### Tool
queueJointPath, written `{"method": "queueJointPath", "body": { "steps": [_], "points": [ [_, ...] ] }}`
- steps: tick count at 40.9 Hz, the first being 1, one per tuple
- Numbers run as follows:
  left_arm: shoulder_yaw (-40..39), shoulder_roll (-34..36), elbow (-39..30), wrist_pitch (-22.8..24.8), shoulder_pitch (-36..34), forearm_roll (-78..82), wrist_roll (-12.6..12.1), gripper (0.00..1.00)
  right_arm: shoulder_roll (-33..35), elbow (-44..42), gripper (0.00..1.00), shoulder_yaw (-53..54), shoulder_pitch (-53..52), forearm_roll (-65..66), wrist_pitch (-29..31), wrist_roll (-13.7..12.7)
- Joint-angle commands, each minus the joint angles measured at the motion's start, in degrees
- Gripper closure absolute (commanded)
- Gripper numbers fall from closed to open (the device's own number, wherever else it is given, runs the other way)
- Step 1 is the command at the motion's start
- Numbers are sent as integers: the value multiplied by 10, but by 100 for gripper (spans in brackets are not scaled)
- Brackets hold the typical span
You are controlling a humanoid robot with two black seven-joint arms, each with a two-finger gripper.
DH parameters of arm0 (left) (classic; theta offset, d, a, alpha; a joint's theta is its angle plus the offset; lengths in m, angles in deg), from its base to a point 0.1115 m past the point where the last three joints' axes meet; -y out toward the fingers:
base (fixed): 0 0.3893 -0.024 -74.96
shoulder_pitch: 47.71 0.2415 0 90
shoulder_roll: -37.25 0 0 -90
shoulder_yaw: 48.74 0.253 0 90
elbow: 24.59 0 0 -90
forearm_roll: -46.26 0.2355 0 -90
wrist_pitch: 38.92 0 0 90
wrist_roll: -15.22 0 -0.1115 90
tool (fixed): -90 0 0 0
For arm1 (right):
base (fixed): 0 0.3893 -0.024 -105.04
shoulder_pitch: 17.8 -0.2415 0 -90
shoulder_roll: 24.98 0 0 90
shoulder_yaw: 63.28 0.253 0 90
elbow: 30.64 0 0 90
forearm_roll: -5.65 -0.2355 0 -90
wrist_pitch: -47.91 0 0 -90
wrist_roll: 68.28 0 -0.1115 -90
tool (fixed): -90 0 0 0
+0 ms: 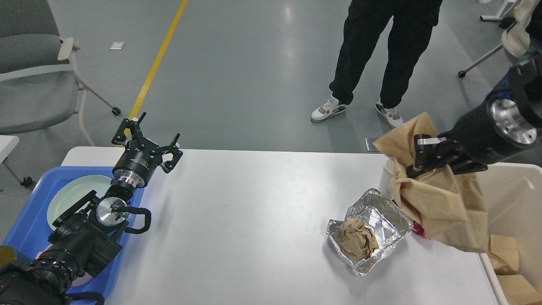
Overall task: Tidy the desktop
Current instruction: 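Push the paper bag down into the white bin with the right gripper, then lower the right gripper onto the foil tray edge and grasp it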
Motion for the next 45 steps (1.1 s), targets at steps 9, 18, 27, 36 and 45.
{"method": "queueJointPath", "body": {
  "steps": [9, 18, 27, 36, 45],
  "points": [
    [0, 0, 0, 0, 0, 0, 0, 3, -36, -104, 100, -68, 143, 3, -93, -5],
    [0, 0, 0, 0, 0, -1, 0, 3, 22, -410, 100, -92, 489, -23, -218, -9],
    [0, 0, -1, 0, -1, 0, 0, 3, 12, -623, 100, -76, 772, -259, -343, -14],
    [0, 0, 0, 0, 0, 0, -1, 3, -43, -834, 0, -67, 984, -341, -393, -22],
    [0, 0, 0, 0, -1, -1, 0, 3, -46, -857, 0, -46, 996, -343, -393, -24]
  ]
}}
